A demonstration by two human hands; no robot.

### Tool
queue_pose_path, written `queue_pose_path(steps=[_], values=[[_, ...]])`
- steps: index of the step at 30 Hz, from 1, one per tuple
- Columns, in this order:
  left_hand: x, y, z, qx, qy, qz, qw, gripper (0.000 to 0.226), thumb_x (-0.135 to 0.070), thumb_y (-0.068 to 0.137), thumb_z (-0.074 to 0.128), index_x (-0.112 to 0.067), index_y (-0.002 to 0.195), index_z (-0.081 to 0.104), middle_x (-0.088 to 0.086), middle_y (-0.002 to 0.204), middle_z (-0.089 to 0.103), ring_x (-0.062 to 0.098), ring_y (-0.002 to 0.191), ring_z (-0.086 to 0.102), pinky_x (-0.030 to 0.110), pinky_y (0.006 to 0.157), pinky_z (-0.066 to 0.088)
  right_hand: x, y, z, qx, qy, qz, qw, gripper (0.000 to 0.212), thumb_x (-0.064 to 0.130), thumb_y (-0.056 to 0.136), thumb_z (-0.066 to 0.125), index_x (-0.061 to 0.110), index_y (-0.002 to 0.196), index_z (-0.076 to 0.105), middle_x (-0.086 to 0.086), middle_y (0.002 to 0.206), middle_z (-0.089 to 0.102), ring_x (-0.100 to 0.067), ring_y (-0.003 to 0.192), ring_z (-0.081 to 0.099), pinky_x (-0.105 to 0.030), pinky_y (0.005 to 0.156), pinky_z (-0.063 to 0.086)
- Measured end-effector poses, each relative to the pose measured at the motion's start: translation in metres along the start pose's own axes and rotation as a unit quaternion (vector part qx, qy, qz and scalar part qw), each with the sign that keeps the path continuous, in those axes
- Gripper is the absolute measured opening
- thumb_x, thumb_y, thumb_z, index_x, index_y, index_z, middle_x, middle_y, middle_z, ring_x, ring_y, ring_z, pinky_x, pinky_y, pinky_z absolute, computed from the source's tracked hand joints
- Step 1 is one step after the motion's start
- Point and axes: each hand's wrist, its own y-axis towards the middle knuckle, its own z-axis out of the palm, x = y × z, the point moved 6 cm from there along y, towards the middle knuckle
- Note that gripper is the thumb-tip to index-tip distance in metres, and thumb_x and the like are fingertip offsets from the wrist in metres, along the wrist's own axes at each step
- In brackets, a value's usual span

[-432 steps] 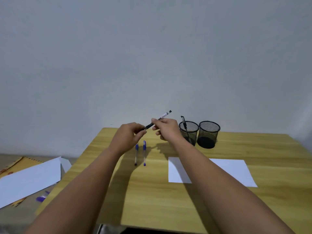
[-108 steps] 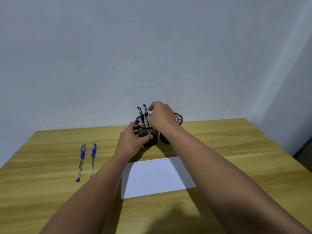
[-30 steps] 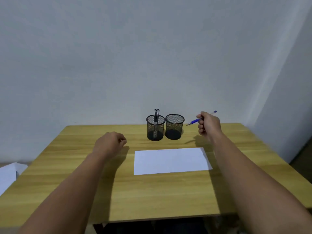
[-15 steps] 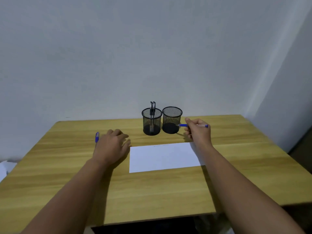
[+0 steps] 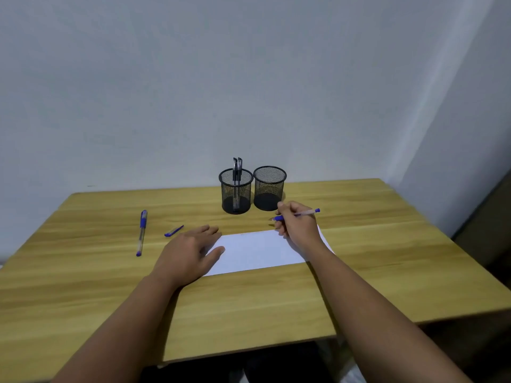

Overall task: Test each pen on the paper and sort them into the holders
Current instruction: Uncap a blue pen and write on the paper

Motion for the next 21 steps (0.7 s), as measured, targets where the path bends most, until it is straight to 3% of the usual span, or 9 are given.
queue_pose_path(steps=[4,8,12,18,21], values=[[-0.002,0.001,0.001,0.003,-0.005,0.002,1.000,0.048,-0.046,0.097,0.058,-0.030,0.143,0.058,-0.014,0.152,0.049,0.004,0.147,0.035,0.025,0.112,0.034,0.000,0.003,0.002,0.026,-0.023,0.009,0.999,0.037,0.016,0.106,0.068,-0.017,0.093,0.066,-0.021,0.070,0.063,-0.015,0.046,0.054,-0.022,0.044,0.042],[0.003,0.002,0.004,0.042,-0.007,0.008,0.999,0.063,-0.060,0.093,0.043,-0.031,0.148,0.050,-0.018,0.156,0.040,0.002,0.150,0.027,0.027,0.119,0.028,0.002,0.003,0.000,0.018,-0.039,-0.029,0.999,0.044,0.018,0.105,0.070,-0.002,0.069,0.057,-0.015,0.064,0.052,-0.017,0.048,0.050,-0.025,0.050,0.044],[0.011,-0.001,0.010,0.075,0.015,0.031,0.997,0.072,-0.064,0.092,0.032,-0.030,0.155,0.039,-0.018,0.162,0.028,0.001,0.153,0.016,0.038,0.127,0.016,-0.001,-0.001,-0.003,-0.001,-0.056,-0.044,0.998,0.047,0.022,0.104,0.072,-0.004,0.070,0.052,-0.014,0.059,0.051,-0.023,0.051,0.050,-0.029,0.049,0.040],[0.011,-0.003,0.009,0.048,0.019,0.010,0.999,0.073,-0.065,0.092,0.034,-0.027,0.153,0.043,-0.015,0.161,0.031,0.003,0.152,0.020,0.038,0.127,0.016,-0.006,0.000,-0.004,0.001,-0.115,-0.023,0.993,0.040,0.016,0.098,0.075,0.007,0.067,0.053,-0.012,0.058,0.057,-0.021,0.052,0.058,-0.030,0.053,0.045],[0.010,-0.004,0.009,0.051,0.023,0.006,0.998,0.075,-0.065,0.091,0.031,-0.026,0.154,0.041,-0.015,0.162,0.030,0.003,0.152,0.019,0.036,0.127,0.013,-0.007,-0.001,-0.005,0.005,-0.128,-0.024,0.992,0.040,0.015,0.099,0.074,-0.003,0.071,0.051,-0.016,0.060,0.059,-0.021,0.053,0.059,-0.030,0.053,0.045]])
